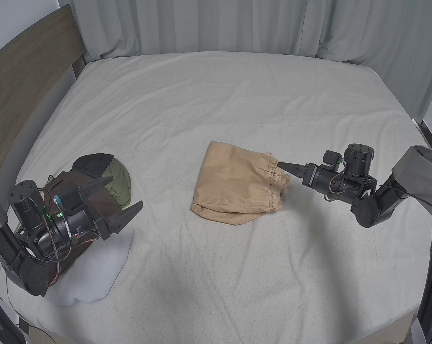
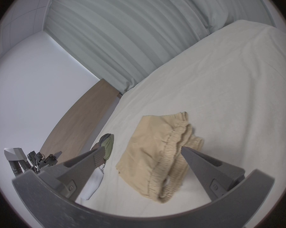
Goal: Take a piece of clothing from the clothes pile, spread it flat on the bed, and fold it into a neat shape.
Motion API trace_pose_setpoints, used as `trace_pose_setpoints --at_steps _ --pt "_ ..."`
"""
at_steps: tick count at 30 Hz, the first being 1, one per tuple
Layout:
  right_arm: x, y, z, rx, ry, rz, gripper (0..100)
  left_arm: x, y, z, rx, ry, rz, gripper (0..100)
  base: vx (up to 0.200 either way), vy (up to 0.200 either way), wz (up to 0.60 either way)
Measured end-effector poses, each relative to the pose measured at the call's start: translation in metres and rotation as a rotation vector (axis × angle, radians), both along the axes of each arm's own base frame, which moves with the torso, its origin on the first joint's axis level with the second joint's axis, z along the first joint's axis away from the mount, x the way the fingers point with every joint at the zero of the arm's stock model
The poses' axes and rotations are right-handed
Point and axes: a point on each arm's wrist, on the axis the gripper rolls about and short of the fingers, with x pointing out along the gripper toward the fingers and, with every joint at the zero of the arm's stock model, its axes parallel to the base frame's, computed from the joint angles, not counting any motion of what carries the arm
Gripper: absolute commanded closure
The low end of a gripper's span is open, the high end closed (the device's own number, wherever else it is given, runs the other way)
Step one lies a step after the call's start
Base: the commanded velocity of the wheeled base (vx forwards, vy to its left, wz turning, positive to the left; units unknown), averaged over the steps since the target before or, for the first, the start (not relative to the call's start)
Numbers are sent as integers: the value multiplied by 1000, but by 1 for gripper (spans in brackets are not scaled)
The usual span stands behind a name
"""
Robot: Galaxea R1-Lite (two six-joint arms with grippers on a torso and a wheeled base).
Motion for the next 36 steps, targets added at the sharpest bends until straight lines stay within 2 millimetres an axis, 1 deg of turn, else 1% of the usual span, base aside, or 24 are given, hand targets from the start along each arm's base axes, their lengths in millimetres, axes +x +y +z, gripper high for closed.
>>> trace_pose_setpoints --at_steps 5,10,14,17,21,26,32,35,36 --pt "-5 20 4 3 -12 46 0 0 0 0 0 -1 1 0 0 0 0" --pt "-4 32 -1 0 -9 65 0 0 0 0 0 0 0 0 0 0 0" --pt "2 36 -18 -19 2 54 0 0 0 0 0 -1 -2 0 0 0 0" --pt "8 40 -35 -40 -1 46 0 0 0 0 -1 -2 -1 0 0 0 0" --pt "13 46 -54 -55 -4 40 0 0 0 1 0 -2 -2 0 0 0 0" --pt "13 48 -66 -63 17 43 0 -1 0 1 0 -2 -3 0 0 0 0" --pt "11 48 -69 -70 27 29 0 -2 0 0 0 2 -3 0 0 0 0" --pt "9 48 -64 -69 21 27 0 -3 -1 2 -1 -3 -9 0 0 0 0" --pt "7 47 -59 -69 13 27 0 -4 -2 3 -1 -6 -13 0 0 0 0"
